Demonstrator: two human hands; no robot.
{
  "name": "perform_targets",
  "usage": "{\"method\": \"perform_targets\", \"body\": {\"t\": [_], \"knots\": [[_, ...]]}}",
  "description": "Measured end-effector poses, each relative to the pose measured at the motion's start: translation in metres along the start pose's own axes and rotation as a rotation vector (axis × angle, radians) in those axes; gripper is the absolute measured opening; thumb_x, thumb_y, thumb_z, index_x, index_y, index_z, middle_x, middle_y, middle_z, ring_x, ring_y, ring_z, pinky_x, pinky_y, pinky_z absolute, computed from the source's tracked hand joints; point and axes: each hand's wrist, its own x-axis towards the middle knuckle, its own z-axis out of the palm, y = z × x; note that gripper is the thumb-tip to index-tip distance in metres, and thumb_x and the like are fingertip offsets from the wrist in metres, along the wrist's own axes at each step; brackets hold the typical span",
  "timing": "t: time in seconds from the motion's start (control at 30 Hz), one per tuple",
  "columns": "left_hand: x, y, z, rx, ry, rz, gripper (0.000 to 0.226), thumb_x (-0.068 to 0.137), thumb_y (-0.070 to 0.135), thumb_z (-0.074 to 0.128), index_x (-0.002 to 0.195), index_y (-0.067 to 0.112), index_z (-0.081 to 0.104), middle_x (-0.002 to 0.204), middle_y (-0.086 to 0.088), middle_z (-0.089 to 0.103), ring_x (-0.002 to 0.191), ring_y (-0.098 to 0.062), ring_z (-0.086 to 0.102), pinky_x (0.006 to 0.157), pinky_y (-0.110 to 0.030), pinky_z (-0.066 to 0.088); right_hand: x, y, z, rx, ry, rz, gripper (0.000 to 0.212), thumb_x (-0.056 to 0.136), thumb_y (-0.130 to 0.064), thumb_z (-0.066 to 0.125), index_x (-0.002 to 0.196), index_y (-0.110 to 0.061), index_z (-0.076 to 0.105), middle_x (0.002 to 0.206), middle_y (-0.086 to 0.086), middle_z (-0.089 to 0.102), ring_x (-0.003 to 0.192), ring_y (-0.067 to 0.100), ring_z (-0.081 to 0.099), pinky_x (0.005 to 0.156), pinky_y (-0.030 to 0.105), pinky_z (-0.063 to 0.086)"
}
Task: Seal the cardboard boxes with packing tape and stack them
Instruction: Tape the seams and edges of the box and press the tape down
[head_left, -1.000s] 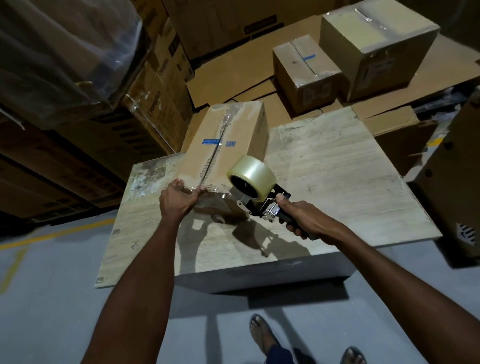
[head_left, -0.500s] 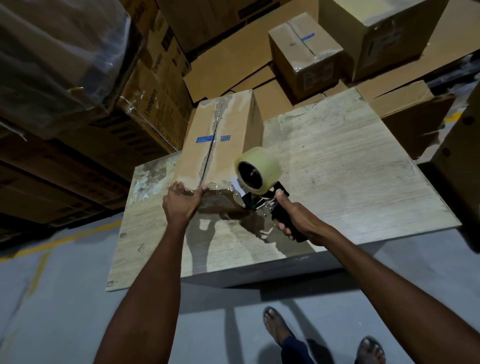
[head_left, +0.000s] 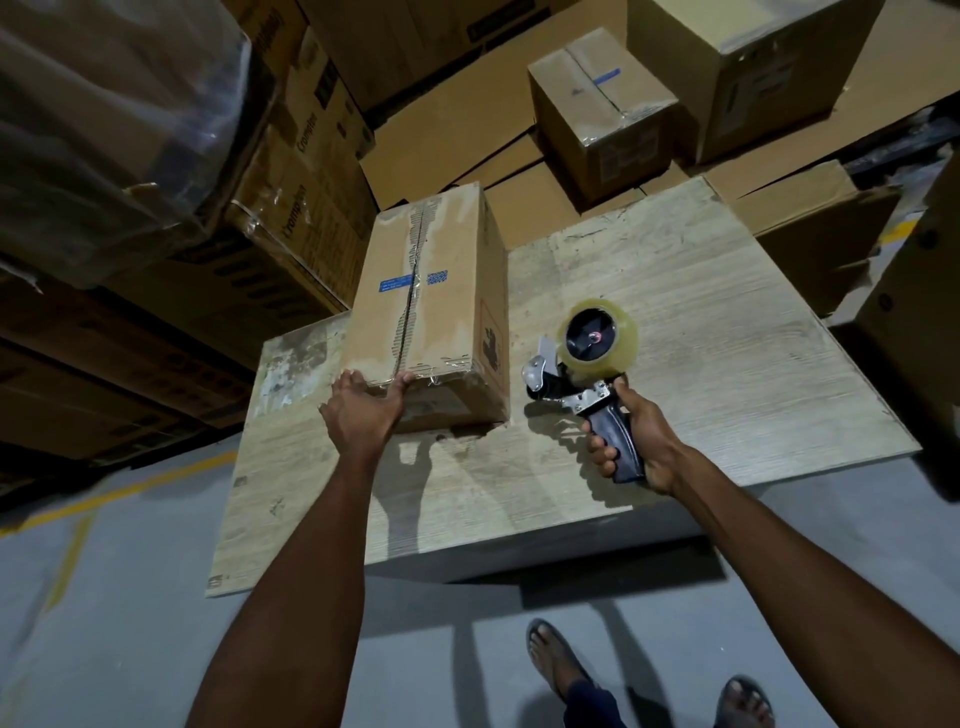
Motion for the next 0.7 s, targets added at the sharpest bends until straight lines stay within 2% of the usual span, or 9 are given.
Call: {"method": "perform_targets", "body": {"t": [0.27, 0.47, 0.6, 0.7], "knots": [[0.01, -0.004, 0.006, 0.087, -0.01, 0.024, 0.11, 0.085, 0.09, 0.027, 0.15, 0.003, 0.045, 0.158, -0.018, 0.041, 0.145, -0.038, 0.038, 0.119, -0.057, 0.028, 0.033, -0.035, -0.032, 0.311, -0.002, -0.09, 0.078, 0.1, -0.073, 0.027, 0.09, -0.002, 0.058, 0.068, 0.005, 0.05, 0.044, 0.013, 0.043, 0.041, 0.025, 0.039], [0.012, -0.006, 0.007, 0.1, 0.005, 0.035, 0.11, 0.085, 0.091, 0.026, 0.148, 0.003, 0.048, 0.157, -0.016, 0.043, 0.145, -0.036, 0.039, 0.12, -0.057, 0.026, 0.035, -0.042, -0.052, 0.391, 0.008, -0.143, 0.067, 0.101, -0.061, 0.035, 0.093, 0.001, 0.06, 0.069, 0.006, 0.054, 0.046, 0.012, 0.048, 0.042, 0.022, 0.042], [0.011, -0.008, 0.007, 0.103, 0.01, 0.043, 0.109, 0.085, 0.091, 0.028, 0.148, 0.004, 0.048, 0.156, -0.016, 0.044, 0.144, -0.037, 0.04, 0.12, -0.061, 0.021, 0.036, -0.04, -0.053, 0.323, 0.15, -0.214, 0.071, 0.104, -0.06, 0.03, 0.099, 0.002, 0.064, 0.078, 0.011, 0.057, 0.052, 0.019, 0.051, 0.044, 0.026, 0.045], [0.009, -0.006, 0.006, 0.089, 0.015, 0.047, 0.106, 0.086, 0.089, 0.029, 0.148, 0.004, 0.047, 0.157, -0.016, 0.043, 0.146, -0.035, 0.038, 0.122, -0.061, 0.018, 0.044, -0.033, -0.051, 0.311, 0.308, -0.216, 0.081, 0.102, -0.071, 0.026, 0.101, 0.002, 0.062, 0.076, 0.013, 0.054, 0.057, 0.024, 0.051, 0.047, 0.03, 0.046]]}}
